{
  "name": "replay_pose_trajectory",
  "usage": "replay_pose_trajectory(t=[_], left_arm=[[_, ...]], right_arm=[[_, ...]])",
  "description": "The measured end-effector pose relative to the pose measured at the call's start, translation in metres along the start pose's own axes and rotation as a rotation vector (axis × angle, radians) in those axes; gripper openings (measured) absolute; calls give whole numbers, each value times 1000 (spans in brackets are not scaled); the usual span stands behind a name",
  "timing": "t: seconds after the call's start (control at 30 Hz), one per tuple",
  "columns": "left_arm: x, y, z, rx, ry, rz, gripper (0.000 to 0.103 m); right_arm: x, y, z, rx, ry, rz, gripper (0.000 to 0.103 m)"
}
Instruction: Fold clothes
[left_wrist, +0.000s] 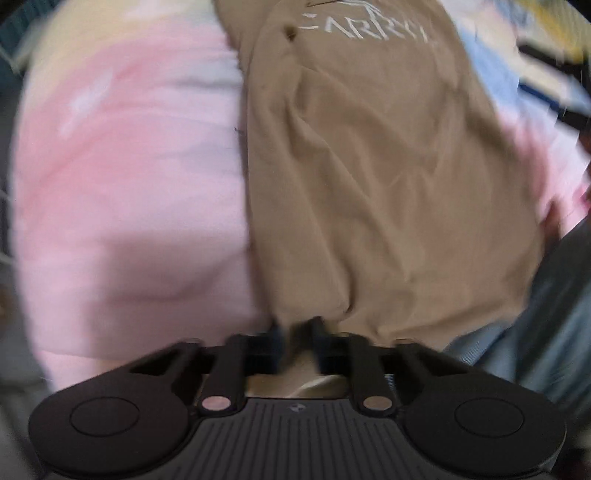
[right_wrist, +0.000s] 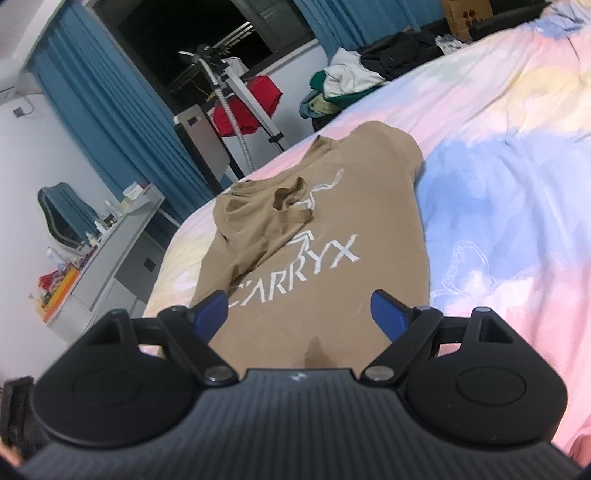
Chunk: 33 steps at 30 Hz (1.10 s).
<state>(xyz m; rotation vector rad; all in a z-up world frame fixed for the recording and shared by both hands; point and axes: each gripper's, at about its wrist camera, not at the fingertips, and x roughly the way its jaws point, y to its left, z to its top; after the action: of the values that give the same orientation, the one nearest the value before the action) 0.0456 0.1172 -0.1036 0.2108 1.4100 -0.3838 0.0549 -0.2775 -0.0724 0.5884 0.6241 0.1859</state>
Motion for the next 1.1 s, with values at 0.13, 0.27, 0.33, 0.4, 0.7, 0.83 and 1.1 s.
replay_pose_trajectory(t=[0.13,0.27,0.33,0.4,0.7,0.83,1.1], left_arm=[[-30,-45,0,70,-30,186,3],[-53,-96,2,124,-66,317,3],[-53,-118,4,147,-68,332,3],[-46,-140,5,169,-65,332,3],[11,-168,12,119,-47,227,6],[-17,-153,15,11,-119,99,32],[-97,-135,48,-109,-341,-82,57]], right_arm=[[-2,-7,0,35,4,-3,86],[0,-9,-1,27,20,-23,86],[0,-11,-1,30,25,-25,86],[0,-14,1,37,25,-23,86],[-11,-31,8,90,-26,5,86],[-17,-39,20,147,-57,35,86],[14,-74,84,448,-47,67,75]])
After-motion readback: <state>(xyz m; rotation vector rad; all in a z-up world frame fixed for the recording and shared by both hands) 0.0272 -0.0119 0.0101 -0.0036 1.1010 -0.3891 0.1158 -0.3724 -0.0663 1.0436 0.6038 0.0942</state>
